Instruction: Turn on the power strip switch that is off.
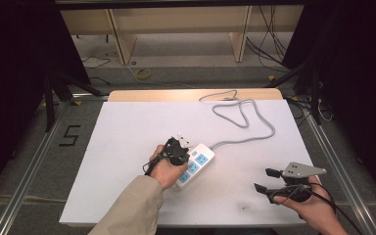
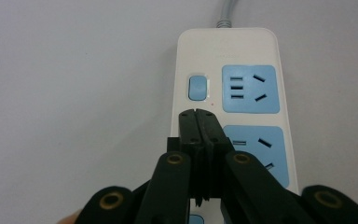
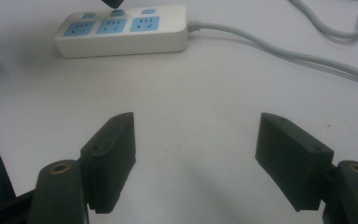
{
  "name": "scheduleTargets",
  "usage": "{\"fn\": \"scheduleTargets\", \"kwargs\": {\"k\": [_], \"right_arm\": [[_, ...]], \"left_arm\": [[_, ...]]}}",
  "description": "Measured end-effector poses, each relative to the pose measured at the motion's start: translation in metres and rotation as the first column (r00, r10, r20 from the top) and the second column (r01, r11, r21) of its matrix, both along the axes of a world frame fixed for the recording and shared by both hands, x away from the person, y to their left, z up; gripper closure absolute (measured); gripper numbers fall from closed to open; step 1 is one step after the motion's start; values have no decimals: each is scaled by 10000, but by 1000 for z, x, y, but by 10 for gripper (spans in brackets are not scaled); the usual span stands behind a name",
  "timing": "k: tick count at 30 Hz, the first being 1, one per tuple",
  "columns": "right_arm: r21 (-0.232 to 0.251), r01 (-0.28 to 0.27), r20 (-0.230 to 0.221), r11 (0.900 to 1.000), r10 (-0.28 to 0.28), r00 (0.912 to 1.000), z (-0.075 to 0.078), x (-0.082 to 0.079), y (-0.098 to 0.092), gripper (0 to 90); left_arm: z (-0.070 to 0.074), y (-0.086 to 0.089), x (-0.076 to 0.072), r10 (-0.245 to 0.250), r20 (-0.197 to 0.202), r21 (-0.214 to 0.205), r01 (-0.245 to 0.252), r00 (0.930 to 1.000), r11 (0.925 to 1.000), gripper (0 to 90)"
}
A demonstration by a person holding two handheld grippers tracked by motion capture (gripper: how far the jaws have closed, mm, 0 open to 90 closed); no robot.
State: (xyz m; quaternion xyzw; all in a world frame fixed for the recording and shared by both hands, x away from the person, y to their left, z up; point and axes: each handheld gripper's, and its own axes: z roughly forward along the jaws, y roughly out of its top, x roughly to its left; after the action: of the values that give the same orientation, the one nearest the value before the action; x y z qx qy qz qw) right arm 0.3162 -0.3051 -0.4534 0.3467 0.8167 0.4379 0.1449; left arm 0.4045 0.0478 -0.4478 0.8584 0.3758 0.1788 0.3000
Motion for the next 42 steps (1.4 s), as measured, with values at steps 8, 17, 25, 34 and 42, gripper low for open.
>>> {"fn": "scheduleTargets", "kwargs": {"k": [8,17,25,34,42], "right_arm": [[-16,-2,-17,10000,2,10000,0,0,0,290],[-11,-2,-25,10000,2,10000,0,0,0,290],[-7,28,-24,10000,-28,10000,0,0,0,290],[33,41,22,10000,-41,10000,0,0,0,290],[33,33,24,10000,-33,10000,0,0,-1,290]], "left_arm": [[-1,-1,1,7,-78,79,-7,10000,10000,898],[-2,-1,2,20,-130,101,-19,9999,9999,898],[-2,-2,2,73,-143,58,-72,9999,10000,898],[-2,-2,3,111,-174,59,-110,9998,9999,898],[-2,-1,4,159,-294,31,-158,9994,9999,898]]}}
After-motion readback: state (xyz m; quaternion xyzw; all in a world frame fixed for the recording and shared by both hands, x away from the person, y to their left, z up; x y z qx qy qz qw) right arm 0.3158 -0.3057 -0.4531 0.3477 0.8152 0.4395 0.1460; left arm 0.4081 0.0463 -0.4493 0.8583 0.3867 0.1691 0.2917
